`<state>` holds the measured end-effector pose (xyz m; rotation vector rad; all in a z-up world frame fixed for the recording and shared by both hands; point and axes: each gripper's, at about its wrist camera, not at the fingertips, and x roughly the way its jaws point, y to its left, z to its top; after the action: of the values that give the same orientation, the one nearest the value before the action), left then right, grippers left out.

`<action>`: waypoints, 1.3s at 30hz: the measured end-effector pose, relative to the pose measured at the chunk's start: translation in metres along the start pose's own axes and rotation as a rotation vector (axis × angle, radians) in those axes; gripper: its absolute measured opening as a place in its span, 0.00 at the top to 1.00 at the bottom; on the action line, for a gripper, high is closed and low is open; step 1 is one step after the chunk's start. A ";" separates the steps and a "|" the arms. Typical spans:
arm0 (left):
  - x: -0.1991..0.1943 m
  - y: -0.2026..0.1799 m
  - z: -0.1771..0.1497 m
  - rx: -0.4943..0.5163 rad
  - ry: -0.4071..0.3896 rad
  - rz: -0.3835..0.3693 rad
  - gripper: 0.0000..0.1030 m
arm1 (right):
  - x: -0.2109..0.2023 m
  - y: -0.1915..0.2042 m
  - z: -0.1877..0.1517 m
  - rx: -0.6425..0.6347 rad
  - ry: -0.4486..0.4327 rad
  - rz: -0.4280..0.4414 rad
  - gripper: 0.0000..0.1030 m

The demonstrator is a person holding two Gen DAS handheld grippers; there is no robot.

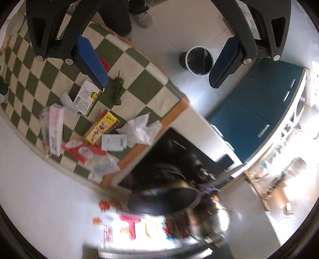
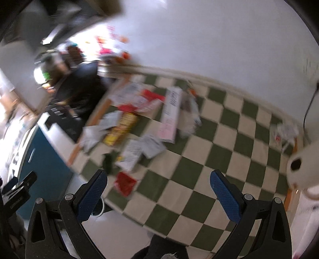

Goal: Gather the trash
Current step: 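Grasp the yellow seasoning box with left tool while right tool grasps the Dental Doctor toothpaste box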

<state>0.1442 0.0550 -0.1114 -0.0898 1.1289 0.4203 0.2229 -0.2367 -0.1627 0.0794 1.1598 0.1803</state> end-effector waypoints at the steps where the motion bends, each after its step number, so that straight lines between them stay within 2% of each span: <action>1: 0.013 -0.003 0.006 0.007 0.019 -0.004 0.00 | 0.021 -0.009 0.011 0.022 0.020 -0.014 0.00; 5: 0.072 -0.026 0.035 0.047 0.101 -0.012 0.00 | 0.090 -0.028 0.052 0.071 0.089 -0.033 0.01; 6: 0.086 -0.033 0.042 0.060 0.122 -0.030 0.00 | 0.114 -0.032 0.066 0.082 0.112 -0.027 0.03; 8: 0.116 -0.051 0.054 0.106 0.170 -0.063 0.00 | 0.135 -0.032 0.079 0.088 0.134 -0.036 0.07; 10: 0.145 -0.075 0.066 0.184 0.217 -0.099 0.03 | 0.167 -0.032 0.097 0.100 0.158 -0.030 0.12; 14: 0.190 -0.111 0.080 0.294 0.306 -0.159 0.06 | 0.211 -0.023 0.118 0.102 0.208 -0.022 0.17; 19: 0.231 -0.139 0.089 0.382 0.386 -0.179 0.06 | 0.256 -0.007 0.133 0.062 0.272 -0.025 0.18; 20: 0.237 -0.143 0.089 0.394 0.399 -0.182 0.06 | 0.263 -0.004 0.134 0.049 0.282 -0.029 0.20; 22: 0.244 -0.149 0.088 0.410 0.418 -0.181 0.23 | 0.278 0.002 0.137 0.017 0.310 -0.041 0.30; 24: 0.243 -0.148 0.094 0.371 0.415 -0.215 0.34 | 0.288 0.005 0.138 -0.010 0.326 -0.064 0.49; 27: 0.239 -0.146 0.097 0.329 0.392 -0.166 0.36 | 0.289 0.003 0.139 -0.019 0.305 -0.050 0.49; 31: 0.232 -0.152 0.090 0.295 0.361 -0.098 0.36 | 0.283 -0.002 0.131 -0.083 0.311 -0.084 0.50; 39: 0.225 -0.159 0.075 0.301 0.317 -0.087 0.36 | 0.272 -0.008 0.102 -0.196 0.327 -0.149 0.50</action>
<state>0.3478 -0.0069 -0.3021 0.0613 1.4832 0.1564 0.4225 -0.1919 -0.3686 -0.2166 1.4619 0.1781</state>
